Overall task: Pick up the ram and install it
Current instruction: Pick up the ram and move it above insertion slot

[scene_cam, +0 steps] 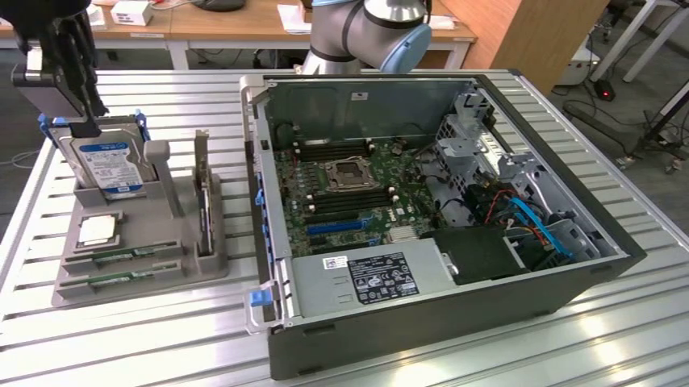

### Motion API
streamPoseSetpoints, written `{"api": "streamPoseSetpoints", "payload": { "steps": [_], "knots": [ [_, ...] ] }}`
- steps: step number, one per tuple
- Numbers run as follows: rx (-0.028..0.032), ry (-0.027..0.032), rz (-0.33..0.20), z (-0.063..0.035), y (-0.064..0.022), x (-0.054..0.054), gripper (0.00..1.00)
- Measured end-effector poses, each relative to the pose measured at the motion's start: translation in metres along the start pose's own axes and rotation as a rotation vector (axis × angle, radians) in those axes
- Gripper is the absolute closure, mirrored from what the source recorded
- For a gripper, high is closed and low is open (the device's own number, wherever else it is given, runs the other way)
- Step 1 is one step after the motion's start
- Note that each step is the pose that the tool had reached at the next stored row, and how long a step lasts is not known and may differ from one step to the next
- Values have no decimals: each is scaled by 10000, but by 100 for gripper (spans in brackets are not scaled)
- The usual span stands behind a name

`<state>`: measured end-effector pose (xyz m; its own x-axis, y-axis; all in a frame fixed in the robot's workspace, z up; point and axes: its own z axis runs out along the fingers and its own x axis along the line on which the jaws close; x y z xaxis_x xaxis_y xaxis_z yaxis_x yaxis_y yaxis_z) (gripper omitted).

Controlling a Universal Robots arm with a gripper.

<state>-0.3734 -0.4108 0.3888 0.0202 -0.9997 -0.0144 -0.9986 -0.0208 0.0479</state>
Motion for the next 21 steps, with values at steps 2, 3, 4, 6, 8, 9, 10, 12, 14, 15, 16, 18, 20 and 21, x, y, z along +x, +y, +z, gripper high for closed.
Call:
{"api": "streamPoseSetpoints", "payload": {
  "steps": [2, 3, 4, 6, 8, 9, 10, 12, 14, 15, 16, 18, 20, 21],
  "knots": [
    [0, 0, -2, 1, 0, 0, 59],
    [2, -1, -1, 6, -1, -1, 59],
    [1, -1, -2, 17, -1, 0, 59],
    [1, 0, -2, 48, -2, 1, 59],
    [0, 0, -1, 79, -3, 1, 59],
    [1, 0, -1, 94, -4, 1, 59],
    [1, -1, -2, 110, -5, 1, 59],
    [1, 0, -1, 146, -6, 2, 59],
    [0, 0, -1, 180, -8, 2, 59],
    [0, 0, -1, 196, -9, 3, 59],
    [0, 0, -1, 212, -10, 3, 59],
    [0, 0, -1, 242, -11, 3, 59],
    [0, 0, -2, 269, -12, 4, 59],
    [1, 0, -2, 281, -13, 4, 59]
  ]
}}
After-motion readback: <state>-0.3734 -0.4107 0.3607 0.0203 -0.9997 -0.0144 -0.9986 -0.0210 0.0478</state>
